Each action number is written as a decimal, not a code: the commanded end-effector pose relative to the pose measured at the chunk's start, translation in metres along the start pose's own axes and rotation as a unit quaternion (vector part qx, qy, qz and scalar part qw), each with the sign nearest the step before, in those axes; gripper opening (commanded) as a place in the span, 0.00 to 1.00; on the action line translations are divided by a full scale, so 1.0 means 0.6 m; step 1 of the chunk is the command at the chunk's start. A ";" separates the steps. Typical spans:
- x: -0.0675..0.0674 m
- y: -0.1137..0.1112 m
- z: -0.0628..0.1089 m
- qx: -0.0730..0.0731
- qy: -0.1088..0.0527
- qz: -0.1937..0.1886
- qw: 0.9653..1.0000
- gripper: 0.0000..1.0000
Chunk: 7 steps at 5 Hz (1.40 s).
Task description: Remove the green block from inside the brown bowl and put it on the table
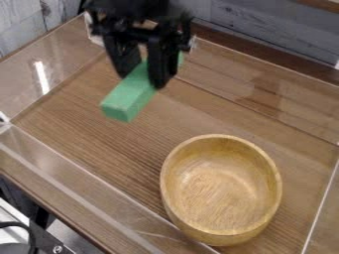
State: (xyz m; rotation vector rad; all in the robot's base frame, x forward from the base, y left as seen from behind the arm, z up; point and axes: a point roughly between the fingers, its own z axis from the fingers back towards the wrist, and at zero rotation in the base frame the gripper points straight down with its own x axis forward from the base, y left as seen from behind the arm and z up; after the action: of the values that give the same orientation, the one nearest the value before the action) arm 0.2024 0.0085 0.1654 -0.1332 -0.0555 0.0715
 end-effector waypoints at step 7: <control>-0.035 -0.114 -0.060 0.000 -0.040 -0.047 0.998 0.00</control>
State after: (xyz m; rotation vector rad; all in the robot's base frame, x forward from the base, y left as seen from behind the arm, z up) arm 0.1858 -0.0658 0.1309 -0.1191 -0.1140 -0.0213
